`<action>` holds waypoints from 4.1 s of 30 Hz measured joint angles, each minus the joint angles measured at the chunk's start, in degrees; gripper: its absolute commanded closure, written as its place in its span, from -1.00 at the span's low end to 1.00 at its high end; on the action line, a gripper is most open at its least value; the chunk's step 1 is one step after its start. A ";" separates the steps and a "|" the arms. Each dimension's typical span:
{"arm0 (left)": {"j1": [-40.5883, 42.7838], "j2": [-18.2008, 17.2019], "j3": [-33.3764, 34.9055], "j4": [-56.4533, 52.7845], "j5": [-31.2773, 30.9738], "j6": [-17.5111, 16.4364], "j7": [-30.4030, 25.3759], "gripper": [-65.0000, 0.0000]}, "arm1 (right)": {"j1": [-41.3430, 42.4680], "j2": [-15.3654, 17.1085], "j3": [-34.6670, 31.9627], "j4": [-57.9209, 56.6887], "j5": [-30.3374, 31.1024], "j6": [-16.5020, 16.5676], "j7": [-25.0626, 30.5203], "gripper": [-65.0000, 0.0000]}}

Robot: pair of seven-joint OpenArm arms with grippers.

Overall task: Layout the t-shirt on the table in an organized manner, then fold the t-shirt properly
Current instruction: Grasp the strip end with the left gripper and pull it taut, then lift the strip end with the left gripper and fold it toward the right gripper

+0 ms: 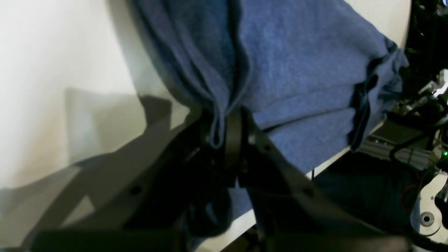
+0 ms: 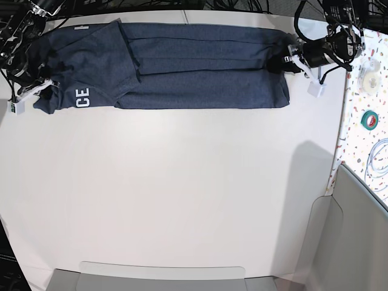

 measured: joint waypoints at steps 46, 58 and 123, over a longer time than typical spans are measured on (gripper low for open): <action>0.28 3.72 7.17 18.99 0.13 -0.02 4.76 1.00 | -3.85 -0.70 22.03 17.92 -2.03 -0.09 -2.29 1.00; -11.10 4.46 28.17 18.78 0.98 0.00 2.99 1.00 | -4.52 -0.83 26.75 17.86 -9.73 -0.07 -2.12 1.00; -19.80 -0.55 42.40 10.34 7.45 6.56 -15.47 1.00 | -3.02 -1.16 26.32 10.01 -10.64 -0.07 -1.90 1.00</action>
